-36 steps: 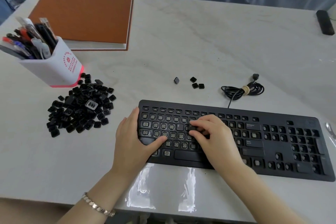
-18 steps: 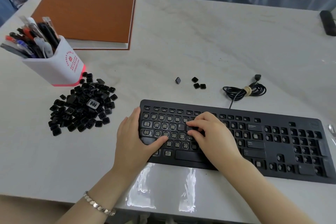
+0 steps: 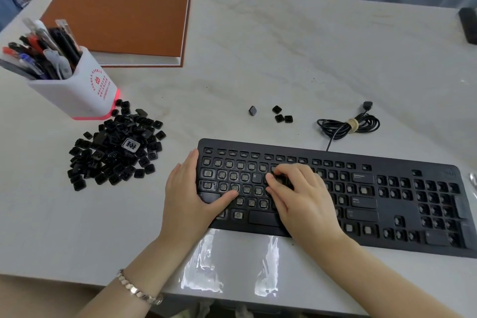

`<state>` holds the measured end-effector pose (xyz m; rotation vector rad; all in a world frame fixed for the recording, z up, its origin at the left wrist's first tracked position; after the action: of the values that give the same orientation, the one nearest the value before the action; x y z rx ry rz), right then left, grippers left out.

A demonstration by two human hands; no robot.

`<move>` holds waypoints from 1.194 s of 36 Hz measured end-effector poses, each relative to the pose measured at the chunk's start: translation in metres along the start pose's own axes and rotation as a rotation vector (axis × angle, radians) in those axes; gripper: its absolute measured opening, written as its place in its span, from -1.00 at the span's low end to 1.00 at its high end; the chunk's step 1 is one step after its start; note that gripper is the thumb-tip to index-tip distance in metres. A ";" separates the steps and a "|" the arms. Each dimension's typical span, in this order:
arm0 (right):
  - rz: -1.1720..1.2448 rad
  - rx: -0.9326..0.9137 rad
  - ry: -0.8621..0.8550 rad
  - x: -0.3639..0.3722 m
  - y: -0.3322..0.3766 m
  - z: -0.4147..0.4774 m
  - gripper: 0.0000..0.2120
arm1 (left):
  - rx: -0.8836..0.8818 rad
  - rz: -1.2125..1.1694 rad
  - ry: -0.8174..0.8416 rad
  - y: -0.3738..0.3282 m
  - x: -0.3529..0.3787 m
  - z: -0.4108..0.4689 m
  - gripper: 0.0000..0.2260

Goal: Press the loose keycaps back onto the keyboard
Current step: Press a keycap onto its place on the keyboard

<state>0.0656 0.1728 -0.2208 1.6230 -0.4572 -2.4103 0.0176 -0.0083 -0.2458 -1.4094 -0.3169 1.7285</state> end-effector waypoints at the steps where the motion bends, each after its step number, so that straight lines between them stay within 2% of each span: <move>1: -0.015 -0.009 -0.002 0.001 0.000 -0.001 -0.76 | 0.000 0.001 -0.001 0.000 0.000 0.000 -0.31; 7: -0.029 0.025 0.043 0.001 -0.001 -0.002 -0.74 | -0.012 0.001 -0.004 0.000 0.000 -0.001 -0.28; 10: 0.015 0.046 0.148 -0.001 0.000 0.008 -0.72 | -0.016 -0.025 -0.008 -0.002 -0.001 -0.002 -0.33; 14: 0.125 0.139 0.351 -0.006 0.002 0.046 -0.84 | -0.096 -0.018 -0.009 0.004 0.001 -0.006 -0.19; 16: 0.212 0.220 0.348 -0.008 0.001 0.071 -0.86 | -0.108 -0.006 -0.005 0.005 0.001 -0.007 -0.18; 19: 0.185 0.281 0.293 -0.004 -0.001 0.112 -0.79 | -0.120 -0.001 0.007 0.006 0.001 -0.006 -0.19; 22: 0.005 0.361 0.439 0.019 -0.011 0.139 -0.61 | -0.111 0.008 0.008 0.006 0.000 -0.005 -0.17; 25: -0.069 0.427 0.580 0.040 -0.019 0.150 -0.47 | -0.113 0.004 0.012 0.005 0.000 -0.005 -0.16; 29: -0.093 0.420 0.635 0.057 -0.016 0.155 -0.52 | -0.130 -0.003 0.036 0.006 0.001 -0.006 -0.12; 36: -0.115 0.235 0.625 0.071 0.002 0.158 -0.78 | -0.086 0.010 0.006 0.005 0.000 -0.004 -0.13; 43: -0.165 0.186 0.579 0.071 0.003 0.156 -0.78 | -0.056 0.003 -0.024 0.004 -0.001 -0.004 -0.15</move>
<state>-0.1058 0.1691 -0.2263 2.4028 -0.4596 -1.8983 0.0192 -0.0121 -0.2488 -1.4307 -0.3797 1.7518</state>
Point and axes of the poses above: each hand's wrist, its own z-axis towards the middle knuckle, its own x-axis out of the palm, y = z × x, the point moved 5 cm from there along z, towards the middle knuckle, and after that the axes turned 14 degrees about x, right-handed, at the moved point
